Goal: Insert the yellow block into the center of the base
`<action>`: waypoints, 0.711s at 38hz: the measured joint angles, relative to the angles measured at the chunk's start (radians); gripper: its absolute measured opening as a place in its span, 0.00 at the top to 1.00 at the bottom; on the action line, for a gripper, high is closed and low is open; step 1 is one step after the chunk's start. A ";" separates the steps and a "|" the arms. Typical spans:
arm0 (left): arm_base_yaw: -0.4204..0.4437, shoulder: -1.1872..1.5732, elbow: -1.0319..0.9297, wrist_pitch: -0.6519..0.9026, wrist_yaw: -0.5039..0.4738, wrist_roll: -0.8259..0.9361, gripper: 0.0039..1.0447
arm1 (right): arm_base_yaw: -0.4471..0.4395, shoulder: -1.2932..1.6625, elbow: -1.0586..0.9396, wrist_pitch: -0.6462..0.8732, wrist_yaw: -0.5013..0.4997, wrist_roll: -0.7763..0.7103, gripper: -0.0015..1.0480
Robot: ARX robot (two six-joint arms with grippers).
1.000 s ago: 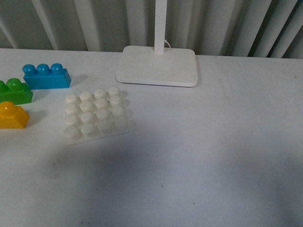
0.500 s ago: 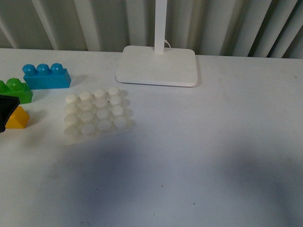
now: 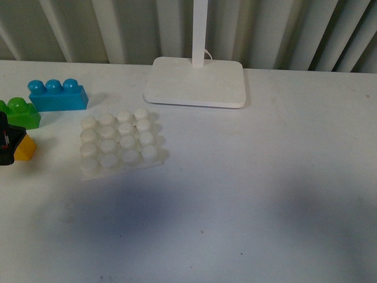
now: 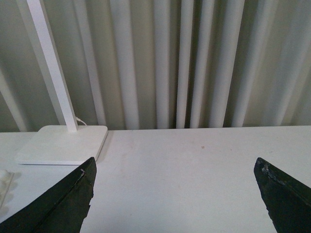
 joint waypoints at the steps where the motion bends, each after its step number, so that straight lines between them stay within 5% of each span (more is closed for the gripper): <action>1: 0.001 0.006 0.006 -0.002 -0.002 0.002 0.06 | 0.000 0.000 0.000 0.000 0.000 0.000 0.09; 27: 0.022 0.133 0.122 -0.035 -0.048 0.056 0.06 | 0.000 0.000 0.000 0.000 0.000 0.000 0.09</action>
